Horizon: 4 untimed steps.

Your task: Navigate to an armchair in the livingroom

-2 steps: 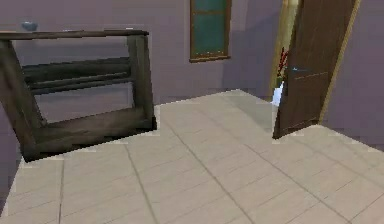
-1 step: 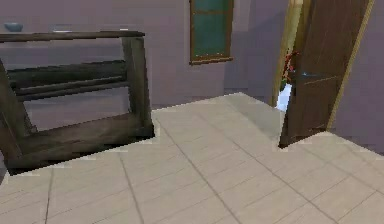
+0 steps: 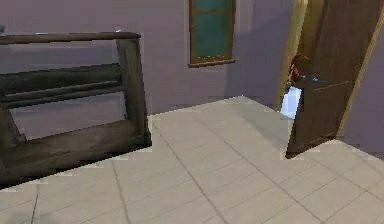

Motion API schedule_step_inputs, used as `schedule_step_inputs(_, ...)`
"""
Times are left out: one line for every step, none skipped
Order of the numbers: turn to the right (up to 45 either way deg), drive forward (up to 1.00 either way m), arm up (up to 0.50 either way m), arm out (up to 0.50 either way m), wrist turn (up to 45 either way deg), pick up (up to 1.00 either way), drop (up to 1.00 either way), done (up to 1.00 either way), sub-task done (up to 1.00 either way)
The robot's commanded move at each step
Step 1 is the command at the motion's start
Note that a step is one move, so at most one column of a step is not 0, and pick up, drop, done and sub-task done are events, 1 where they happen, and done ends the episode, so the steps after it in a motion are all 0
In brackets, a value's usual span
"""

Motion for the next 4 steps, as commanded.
schedule_step_inputs(12.0,0.00,0.00,0.00,0.0,0.00,0.00,0.00,0.00)
schedule_step_inputs(0.0,1.00,0.00,0.00,0.0,0.00,0.00,0.00,0.00)
schedule_step_inputs(3.0,0.00,0.00,0.00,0.0,0.00,0.00,0.00,0.00)
schedule_step_inputs(0.0,1.00,0.00,0.00,0.0,0.00,0.00,0.00,0.00)
